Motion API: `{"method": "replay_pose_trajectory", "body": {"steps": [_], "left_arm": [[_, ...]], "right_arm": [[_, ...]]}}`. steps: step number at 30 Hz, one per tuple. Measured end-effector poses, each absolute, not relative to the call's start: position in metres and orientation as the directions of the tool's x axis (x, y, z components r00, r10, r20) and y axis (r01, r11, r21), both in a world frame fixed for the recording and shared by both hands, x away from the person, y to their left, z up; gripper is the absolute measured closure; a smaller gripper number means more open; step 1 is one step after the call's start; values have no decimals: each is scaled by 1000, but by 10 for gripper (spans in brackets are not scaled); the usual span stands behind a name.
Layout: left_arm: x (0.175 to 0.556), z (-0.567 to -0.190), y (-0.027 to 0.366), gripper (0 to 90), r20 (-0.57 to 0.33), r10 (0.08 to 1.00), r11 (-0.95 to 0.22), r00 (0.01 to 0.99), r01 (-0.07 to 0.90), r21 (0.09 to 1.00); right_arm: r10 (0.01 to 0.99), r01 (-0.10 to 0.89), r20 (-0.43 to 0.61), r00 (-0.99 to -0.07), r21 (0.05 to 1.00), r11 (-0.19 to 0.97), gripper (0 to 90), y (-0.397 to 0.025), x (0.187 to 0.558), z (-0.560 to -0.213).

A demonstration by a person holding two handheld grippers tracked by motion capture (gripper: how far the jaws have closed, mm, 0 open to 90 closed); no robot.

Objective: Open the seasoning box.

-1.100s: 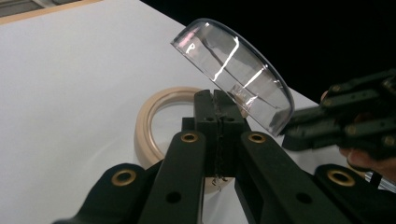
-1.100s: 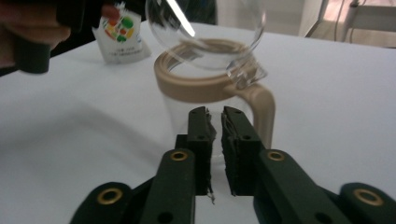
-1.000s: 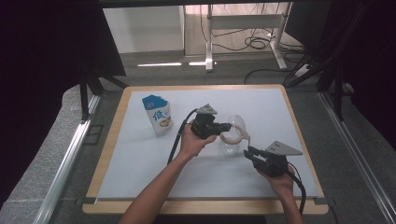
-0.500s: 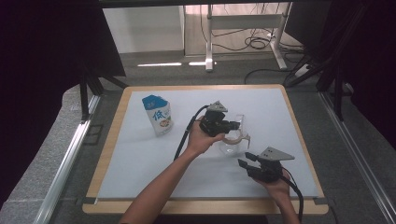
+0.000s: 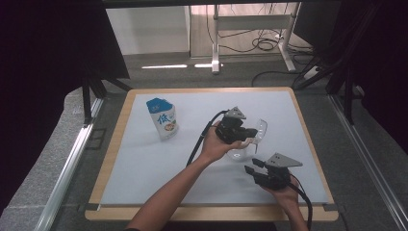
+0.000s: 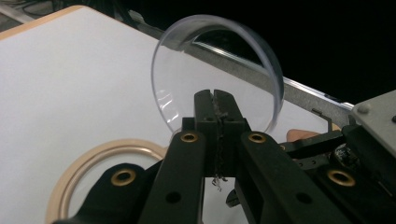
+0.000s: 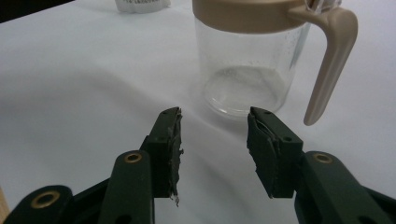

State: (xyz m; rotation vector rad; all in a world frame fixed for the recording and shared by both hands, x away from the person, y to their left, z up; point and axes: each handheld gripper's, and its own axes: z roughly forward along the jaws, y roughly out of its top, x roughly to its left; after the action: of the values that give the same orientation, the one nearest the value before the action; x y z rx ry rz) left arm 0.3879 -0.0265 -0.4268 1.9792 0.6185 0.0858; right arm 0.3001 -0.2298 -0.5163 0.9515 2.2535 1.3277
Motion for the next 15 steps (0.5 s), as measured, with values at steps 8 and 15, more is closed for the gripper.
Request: {"method": "replay_pose_trajectory", "body": {"steps": [8,15], "left_arm": [[368,-431,26,886,-207,508,-303,836,398,866],[346,-446,74,805,-185,575,-280,797,405,870]], "right_arm": [[679,347,30,-734,876,336,502,-217,299,-515],[661,356,43,-749,868,346,468,-204,303,-519]]}}
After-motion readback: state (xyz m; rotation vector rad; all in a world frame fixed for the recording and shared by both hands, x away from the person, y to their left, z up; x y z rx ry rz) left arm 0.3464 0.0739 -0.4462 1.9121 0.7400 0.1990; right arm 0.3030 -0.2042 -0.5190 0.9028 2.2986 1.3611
